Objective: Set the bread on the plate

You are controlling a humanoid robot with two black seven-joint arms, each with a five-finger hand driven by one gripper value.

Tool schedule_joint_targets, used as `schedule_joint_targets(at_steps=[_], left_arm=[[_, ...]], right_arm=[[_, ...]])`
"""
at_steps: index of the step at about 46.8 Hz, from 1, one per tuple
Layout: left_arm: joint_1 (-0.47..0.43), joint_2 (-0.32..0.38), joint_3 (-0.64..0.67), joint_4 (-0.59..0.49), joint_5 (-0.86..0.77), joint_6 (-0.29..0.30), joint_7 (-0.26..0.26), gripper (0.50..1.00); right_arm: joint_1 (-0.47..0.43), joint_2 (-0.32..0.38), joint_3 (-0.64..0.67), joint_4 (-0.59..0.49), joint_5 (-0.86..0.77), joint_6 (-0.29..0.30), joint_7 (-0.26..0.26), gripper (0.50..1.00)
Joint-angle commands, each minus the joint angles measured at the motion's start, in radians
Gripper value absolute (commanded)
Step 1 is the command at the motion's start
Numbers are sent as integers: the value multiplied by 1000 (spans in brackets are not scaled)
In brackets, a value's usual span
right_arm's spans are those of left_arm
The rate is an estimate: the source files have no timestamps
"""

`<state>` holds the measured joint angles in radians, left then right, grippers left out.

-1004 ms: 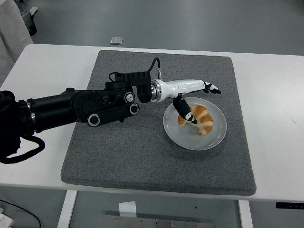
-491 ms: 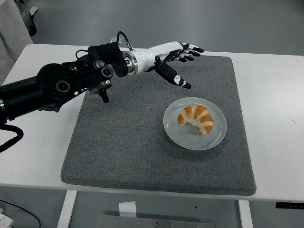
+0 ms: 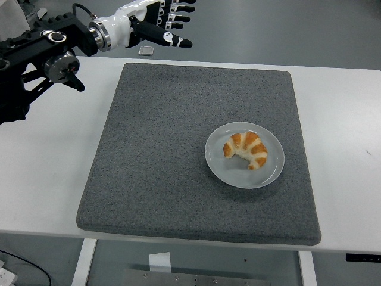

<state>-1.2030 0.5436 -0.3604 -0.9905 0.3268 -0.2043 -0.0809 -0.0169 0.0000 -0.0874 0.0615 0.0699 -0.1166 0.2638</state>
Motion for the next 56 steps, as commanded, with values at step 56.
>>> schedule_joint_targets(at_steps=[56], left_arm=[[99, 73, -61, 312, -520, -194, 124, 1000]], right_arm=[[0, 0, 0, 0, 1, 0, 0, 932]])
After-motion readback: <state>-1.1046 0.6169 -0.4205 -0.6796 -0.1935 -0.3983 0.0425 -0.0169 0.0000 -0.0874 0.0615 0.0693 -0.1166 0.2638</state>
